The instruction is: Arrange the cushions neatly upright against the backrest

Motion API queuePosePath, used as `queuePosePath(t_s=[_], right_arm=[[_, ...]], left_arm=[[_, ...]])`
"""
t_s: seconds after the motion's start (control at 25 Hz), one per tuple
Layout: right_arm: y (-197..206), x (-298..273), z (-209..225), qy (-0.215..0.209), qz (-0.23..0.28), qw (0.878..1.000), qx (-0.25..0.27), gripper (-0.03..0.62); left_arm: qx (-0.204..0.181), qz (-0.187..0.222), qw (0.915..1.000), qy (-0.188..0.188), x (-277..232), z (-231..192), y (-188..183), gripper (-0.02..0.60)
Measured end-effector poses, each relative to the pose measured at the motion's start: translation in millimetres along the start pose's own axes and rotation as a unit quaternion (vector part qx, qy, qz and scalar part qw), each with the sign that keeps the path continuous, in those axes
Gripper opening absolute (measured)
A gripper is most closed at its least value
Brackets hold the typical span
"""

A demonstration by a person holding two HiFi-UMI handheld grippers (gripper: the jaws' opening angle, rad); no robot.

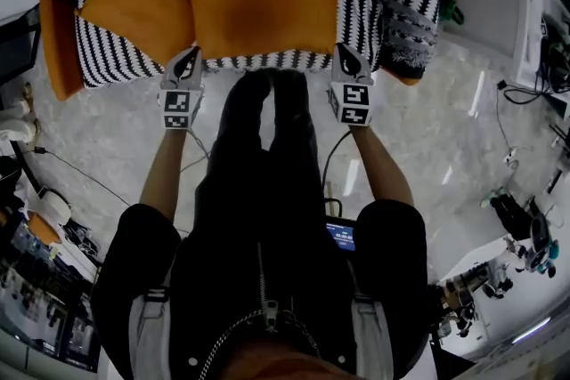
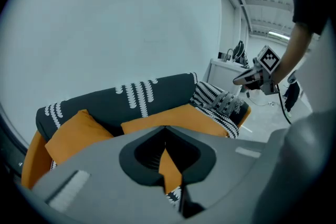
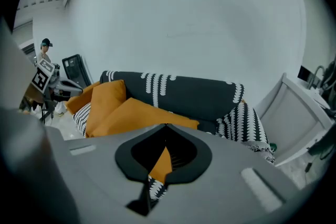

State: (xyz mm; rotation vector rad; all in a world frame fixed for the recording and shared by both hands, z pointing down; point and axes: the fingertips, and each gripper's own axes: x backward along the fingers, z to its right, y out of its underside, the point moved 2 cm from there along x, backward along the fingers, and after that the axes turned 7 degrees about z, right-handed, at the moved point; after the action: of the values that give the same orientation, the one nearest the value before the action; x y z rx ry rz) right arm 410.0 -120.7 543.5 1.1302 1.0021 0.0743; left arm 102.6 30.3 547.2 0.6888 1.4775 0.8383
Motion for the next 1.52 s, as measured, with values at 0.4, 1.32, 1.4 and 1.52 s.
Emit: queuePosePath(t_s=[0.4, 1.32, 1.4, 1.52], right_arm=[[105.2, -39.0, 21.9, 0.002, -0.090, 0.995, 0.047, 0.005], [316.4, -109.5, 36.7, -0.027, -0.353, 0.931, 0.091, 0.176], [321.7, -117.4, 40.3, -0.007, -0.372, 0.924, 0.084, 0.184], [318.9, -123.7, 27.7, 0.004, -0.407, 0.908, 0.098, 0.083]], left_arm=[[-0.017, -0.090, 0.9953, -0.031, -7.3, -21.2, 114.7, 0.089], [-0.058, -0.308, 0.9455, 0.089, -33.3, -17.4, 314.1, 0.196], [-0.056, -0.303, 0.9471, 0.088, -40.3, -21.4, 312.6, 0.188], [-0.057, -0.293, 0.9508, 0.081, -37.5, -34.6, 309.8, 0.090]])
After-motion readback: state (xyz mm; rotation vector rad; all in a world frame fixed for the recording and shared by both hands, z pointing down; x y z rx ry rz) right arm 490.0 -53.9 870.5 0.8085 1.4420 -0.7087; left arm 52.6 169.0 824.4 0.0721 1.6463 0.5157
